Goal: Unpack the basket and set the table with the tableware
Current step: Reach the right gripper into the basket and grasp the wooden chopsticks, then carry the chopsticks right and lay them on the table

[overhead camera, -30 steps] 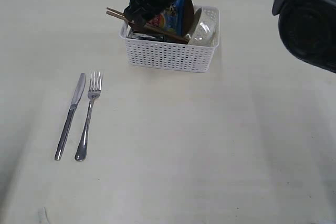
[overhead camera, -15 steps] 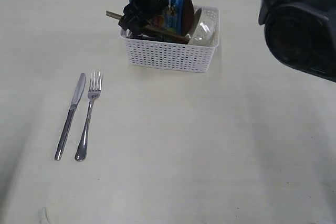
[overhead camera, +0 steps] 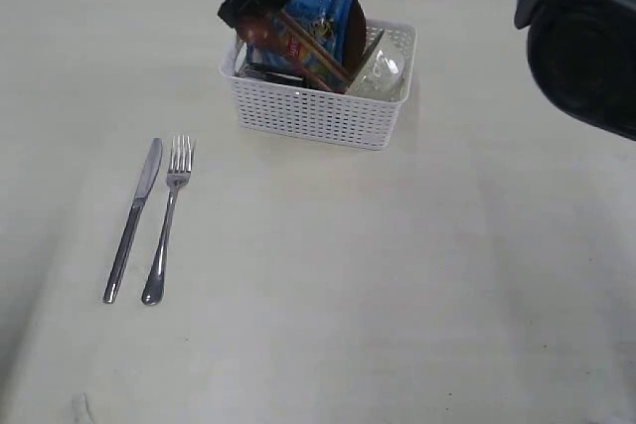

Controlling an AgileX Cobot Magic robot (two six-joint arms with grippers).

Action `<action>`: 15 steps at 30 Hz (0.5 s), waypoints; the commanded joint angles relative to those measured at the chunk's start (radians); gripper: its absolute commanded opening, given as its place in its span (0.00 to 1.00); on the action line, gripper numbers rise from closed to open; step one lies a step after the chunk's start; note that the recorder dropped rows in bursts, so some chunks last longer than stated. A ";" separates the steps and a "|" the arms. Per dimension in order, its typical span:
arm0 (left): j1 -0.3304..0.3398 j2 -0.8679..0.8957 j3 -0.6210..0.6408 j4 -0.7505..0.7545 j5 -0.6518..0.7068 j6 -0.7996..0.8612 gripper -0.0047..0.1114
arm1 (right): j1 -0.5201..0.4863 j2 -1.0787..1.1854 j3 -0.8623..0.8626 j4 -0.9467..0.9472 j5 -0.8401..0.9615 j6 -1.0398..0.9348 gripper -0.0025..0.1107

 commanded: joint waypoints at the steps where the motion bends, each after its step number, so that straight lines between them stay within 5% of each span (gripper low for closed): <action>1: -0.001 -0.004 0.003 -0.007 -0.006 0.000 0.04 | -0.001 -0.081 -0.003 0.009 -0.015 0.003 0.02; 15: -0.001 -0.004 0.003 -0.007 -0.006 0.000 0.04 | -0.001 -0.194 -0.023 0.045 -0.004 0.014 0.02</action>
